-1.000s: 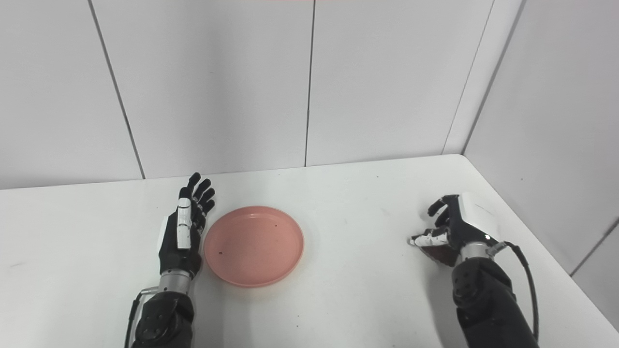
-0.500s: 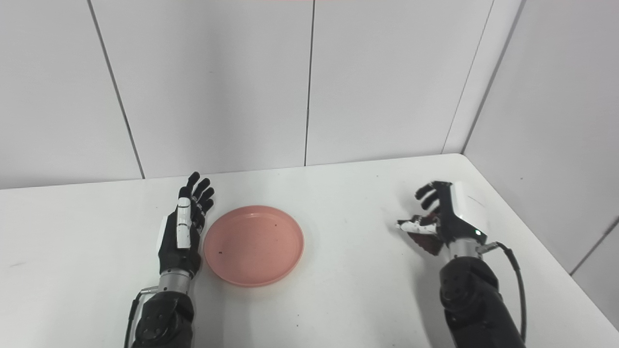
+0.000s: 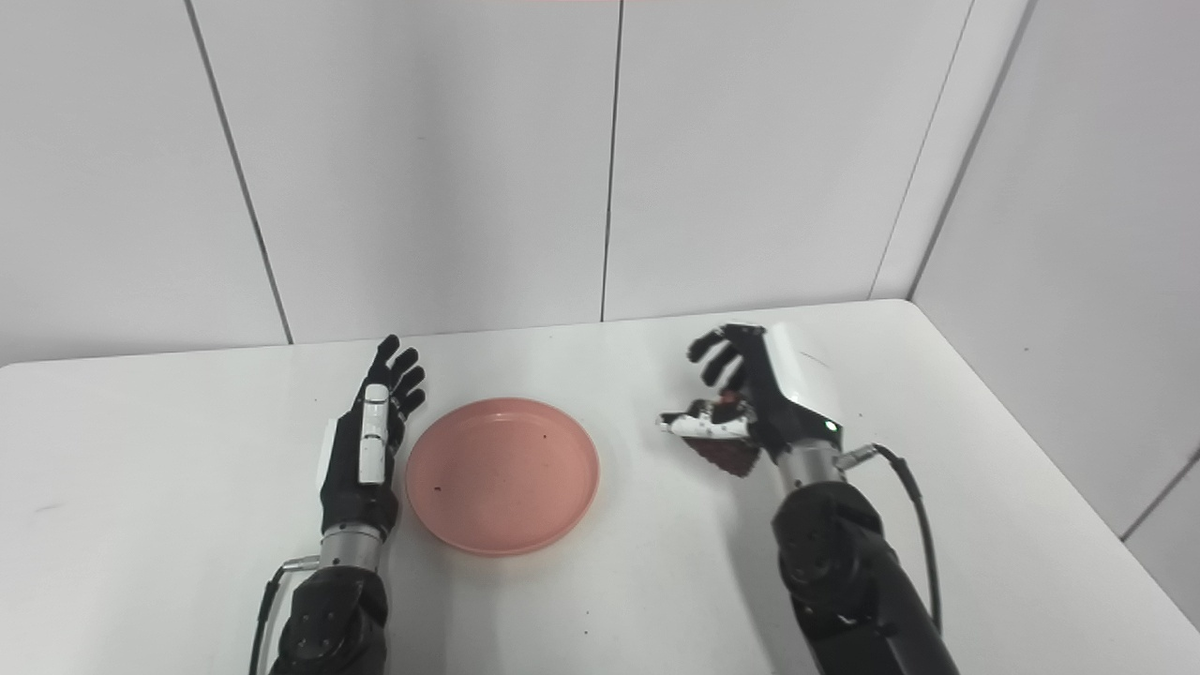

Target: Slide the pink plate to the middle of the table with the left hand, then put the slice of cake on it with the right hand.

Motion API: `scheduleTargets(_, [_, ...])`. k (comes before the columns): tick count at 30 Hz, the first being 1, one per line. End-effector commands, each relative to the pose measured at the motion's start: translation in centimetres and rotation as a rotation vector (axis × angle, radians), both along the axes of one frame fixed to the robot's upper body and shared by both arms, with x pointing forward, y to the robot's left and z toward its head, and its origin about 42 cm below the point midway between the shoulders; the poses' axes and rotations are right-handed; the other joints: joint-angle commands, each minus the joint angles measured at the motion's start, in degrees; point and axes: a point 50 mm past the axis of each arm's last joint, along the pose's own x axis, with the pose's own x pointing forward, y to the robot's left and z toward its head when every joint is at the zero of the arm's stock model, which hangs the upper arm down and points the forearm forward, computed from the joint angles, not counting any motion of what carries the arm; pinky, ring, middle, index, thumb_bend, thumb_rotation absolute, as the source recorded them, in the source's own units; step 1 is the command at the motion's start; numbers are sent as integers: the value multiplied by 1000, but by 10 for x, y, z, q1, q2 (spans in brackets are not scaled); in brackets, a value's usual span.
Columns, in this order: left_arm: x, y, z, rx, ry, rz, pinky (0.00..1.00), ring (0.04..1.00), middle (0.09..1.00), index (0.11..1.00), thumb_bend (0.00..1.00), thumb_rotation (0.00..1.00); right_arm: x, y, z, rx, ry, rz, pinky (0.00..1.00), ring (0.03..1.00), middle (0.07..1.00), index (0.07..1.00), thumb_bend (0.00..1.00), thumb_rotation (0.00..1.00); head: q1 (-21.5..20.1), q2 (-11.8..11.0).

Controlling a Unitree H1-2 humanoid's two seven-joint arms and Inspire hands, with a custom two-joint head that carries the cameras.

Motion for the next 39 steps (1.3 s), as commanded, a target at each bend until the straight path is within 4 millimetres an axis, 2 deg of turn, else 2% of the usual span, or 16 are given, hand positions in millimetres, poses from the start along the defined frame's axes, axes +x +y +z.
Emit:
scheduleTargets(1, [-26, 6, -40, 20, 117, 27, 898, 906, 918, 914, 542, 1000, 6, 24, 35, -1, -100, 80, 128, 185, 466, 480, 523, 0, 4, 1])
scheduleTargets(8, [-30, 3, -39, 60, 116, 40, 942, 933, 939, 945, 569, 1000, 17, 76, 43, -5, -102, 192, 102, 156, 469, 480, 523, 0, 17, 4])
scheduleTargets(11, [-32, 1, -37, 103, 118, 53, 918, 925, 939, 949, 580, 1000, 21, 94, 42, -20, -102, 236, 96, 157, 470, 480, 523, 0, 21, 4])
scheduleTargets(14, [-34, -1, -37, 137, 106, 67, 901, 917, 934, 949, 575, 1000, 27, 114, 38, -39, -79, 273, 87, 147, 470, 480, 523, 0, 25, 5])
scheduleTargets(18, [-36, -2, -37, 159, 103, 65, 908, 925, 940, 954, 574, 1000, 37, 130, 26, -41, -35, 313, 107, 167, 470, 480, 522, 0, 30, 6])
scheduleTargets(20, [-37, -2, -37, 157, 104, 63, 910, 927, 941, 955, 575, 1000, 41, 134, 19, -58, -24, 323, 122, 186, 470, 480, 523, 0, 32, 7])
scheduleTargets(22, [-38, -3, -36, 151, 108, 61, 926, 935, 944, 955, 576, 1000, 45, 138, 11, -72, -1, 337, 155, 228, 406, 491, 516, 0, 33, 7])
scheduleTargets(25, [-38, -4, -36, 152, 114, 59, 931, 939, 945, 954, 576, 1000, 50, 142, 1, -84, 32, 354, 170, 246, 388, 495, 513, 0, 33, 8])
scheduleTargets(28, [-37, -4, -37, 142, 125, 54, 949, 943, 951, 958, 584, 1000, 55, 144, -12, -104, 73, 366, 198, 283, 390, 508, 512, 0, 33, 8])
scheduleTargets(30, [-37, -4, -37, 134, 129, 50, 956, 947, 955, 961, 593, 1000, 57, 144, -17, -98, 83, 366, 189, 274, 446, 491, 518, 0, 33, 9])
scheduleTargets(35, [-38, -4, -37, 122, 124, 51, 964, 959, 963, 968, 595, 1000, 62, 142, -33, -97, 83, 378, 185, 267, 472, 484, 522, 0, 34, 9])
scheduleTargets(36, [-38, -4, -37, 117, 123, 50, 964, 962, 965, 968, 593, 1000, 62, 141, -35, -96, 85, 379, 233, 321, 441, 504, 517, 0, 34, 10])
scheduleTargets(38, [-38, -4, -37, 110, 123, 50, 970, 970, 969, 968, 593, 1000, 63, 139, -38, -103, 93, 377, 356, 445, 451, 527, 516, 0, 33, 10])
scheduleTargets(39, [-39, -4, -37, 100, 123, 49, 974, 976, 970, 968, 589, 1000, 62, 137, -38, -106, 88, 379, 429, 521, 536, 518, 511, 49, 33, 10])
